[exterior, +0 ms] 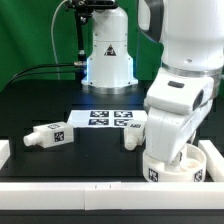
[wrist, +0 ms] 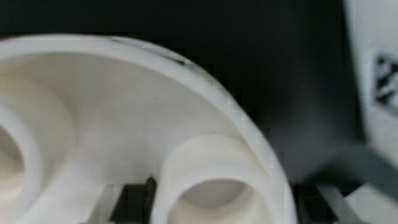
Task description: Assemble stool
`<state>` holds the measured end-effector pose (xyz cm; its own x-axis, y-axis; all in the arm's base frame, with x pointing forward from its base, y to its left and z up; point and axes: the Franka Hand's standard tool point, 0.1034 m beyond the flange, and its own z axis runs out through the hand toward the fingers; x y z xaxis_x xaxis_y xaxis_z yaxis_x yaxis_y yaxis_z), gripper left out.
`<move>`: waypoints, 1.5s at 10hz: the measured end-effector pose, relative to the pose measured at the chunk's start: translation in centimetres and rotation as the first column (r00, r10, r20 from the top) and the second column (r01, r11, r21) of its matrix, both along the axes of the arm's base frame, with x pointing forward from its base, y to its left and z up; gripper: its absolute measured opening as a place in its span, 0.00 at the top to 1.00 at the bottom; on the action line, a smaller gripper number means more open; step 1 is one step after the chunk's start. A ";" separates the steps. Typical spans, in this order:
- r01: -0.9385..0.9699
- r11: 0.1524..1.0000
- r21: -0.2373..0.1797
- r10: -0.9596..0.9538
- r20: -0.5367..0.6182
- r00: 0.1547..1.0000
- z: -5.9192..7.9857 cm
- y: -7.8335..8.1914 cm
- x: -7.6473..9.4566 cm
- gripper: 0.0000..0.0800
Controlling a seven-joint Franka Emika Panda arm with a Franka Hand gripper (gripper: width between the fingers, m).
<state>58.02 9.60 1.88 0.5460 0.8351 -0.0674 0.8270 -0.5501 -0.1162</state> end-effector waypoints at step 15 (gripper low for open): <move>0.007 1.000 -0.018 -0.005 0.073 0.997 5.2 0.9 -1.4 0.19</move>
Offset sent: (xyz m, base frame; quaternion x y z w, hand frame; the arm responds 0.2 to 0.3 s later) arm 0.0044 0.0172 -0.0034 -0.0344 0.0240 -0.0449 0.9981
